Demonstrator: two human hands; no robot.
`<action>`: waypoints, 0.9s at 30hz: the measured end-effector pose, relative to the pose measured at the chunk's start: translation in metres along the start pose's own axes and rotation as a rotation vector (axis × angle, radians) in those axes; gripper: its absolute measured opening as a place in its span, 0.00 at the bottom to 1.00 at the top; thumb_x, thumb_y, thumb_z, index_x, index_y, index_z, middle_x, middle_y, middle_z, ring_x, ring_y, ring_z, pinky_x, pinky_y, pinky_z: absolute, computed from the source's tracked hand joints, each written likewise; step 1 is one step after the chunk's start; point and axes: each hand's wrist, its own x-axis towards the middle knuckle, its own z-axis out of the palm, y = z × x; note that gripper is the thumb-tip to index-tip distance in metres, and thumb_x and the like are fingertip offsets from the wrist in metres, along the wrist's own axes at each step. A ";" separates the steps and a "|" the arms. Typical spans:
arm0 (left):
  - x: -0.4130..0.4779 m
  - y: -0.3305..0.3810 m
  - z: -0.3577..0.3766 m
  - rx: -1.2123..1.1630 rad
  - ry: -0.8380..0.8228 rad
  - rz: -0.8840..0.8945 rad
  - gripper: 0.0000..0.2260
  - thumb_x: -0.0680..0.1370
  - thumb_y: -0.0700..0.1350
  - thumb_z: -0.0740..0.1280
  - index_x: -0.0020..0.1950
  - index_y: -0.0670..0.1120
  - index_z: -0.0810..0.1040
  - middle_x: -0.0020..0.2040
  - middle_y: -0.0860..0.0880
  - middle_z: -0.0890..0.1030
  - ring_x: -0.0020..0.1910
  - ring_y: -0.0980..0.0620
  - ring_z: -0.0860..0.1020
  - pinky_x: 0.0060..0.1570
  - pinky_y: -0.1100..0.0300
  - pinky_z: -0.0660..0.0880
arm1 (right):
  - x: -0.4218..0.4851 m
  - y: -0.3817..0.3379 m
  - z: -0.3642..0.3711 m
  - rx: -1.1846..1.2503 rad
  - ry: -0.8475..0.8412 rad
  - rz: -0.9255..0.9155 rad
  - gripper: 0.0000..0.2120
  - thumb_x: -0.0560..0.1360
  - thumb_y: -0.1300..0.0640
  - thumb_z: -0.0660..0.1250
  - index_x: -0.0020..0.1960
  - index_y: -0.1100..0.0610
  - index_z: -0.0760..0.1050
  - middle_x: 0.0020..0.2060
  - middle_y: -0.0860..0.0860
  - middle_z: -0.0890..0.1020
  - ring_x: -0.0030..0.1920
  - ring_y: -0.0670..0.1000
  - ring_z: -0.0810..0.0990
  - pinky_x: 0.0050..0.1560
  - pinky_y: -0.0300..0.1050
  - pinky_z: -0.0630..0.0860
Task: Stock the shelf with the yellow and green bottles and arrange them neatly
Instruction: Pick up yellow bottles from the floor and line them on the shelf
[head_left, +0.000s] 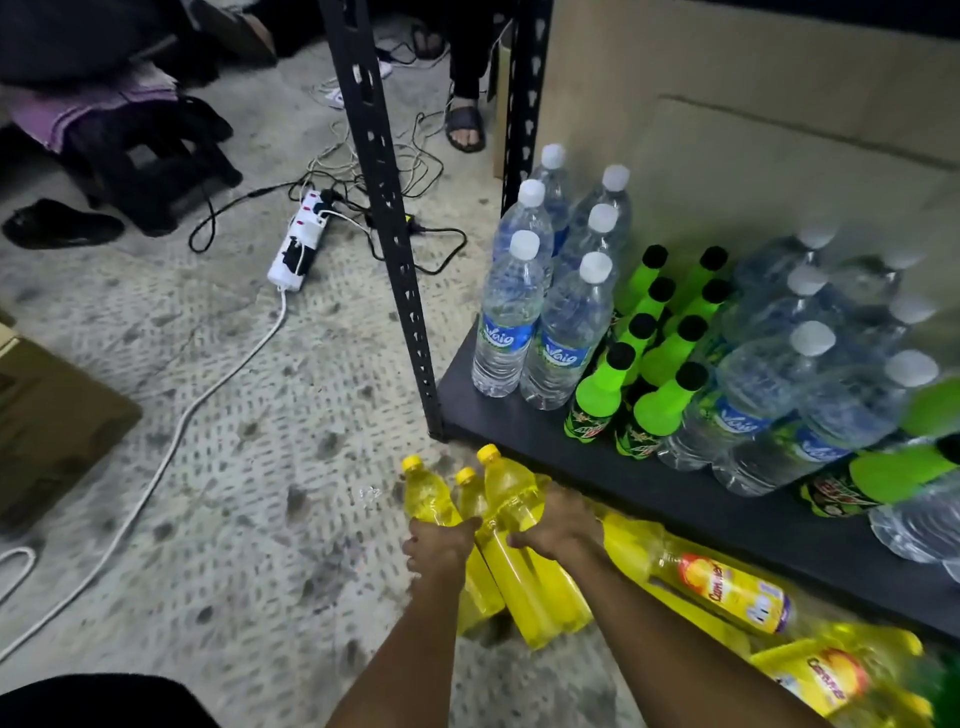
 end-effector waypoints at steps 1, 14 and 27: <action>0.004 -0.003 0.001 0.008 0.029 -0.009 0.47 0.65 0.60 0.78 0.75 0.43 0.60 0.72 0.39 0.66 0.71 0.38 0.66 0.67 0.44 0.66 | 0.001 0.001 0.002 -0.012 0.000 -0.002 0.48 0.60 0.35 0.77 0.74 0.49 0.61 0.71 0.56 0.69 0.71 0.59 0.69 0.64 0.53 0.72; 0.015 -0.027 -0.010 0.038 -0.034 -0.022 0.42 0.51 0.63 0.81 0.57 0.41 0.79 0.52 0.42 0.81 0.53 0.42 0.81 0.49 0.51 0.81 | 0.000 0.000 0.008 -0.093 0.079 0.011 0.36 0.59 0.41 0.79 0.61 0.54 0.74 0.63 0.53 0.75 0.65 0.57 0.72 0.58 0.52 0.77; -0.128 -0.010 -0.101 -0.123 0.185 0.564 0.32 0.48 0.71 0.73 0.41 0.50 0.83 0.34 0.51 0.84 0.42 0.48 0.84 0.41 0.54 0.80 | -0.116 0.040 -0.071 0.361 0.400 -0.229 0.28 0.51 0.34 0.74 0.43 0.52 0.81 0.40 0.49 0.85 0.43 0.52 0.84 0.41 0.45 0.79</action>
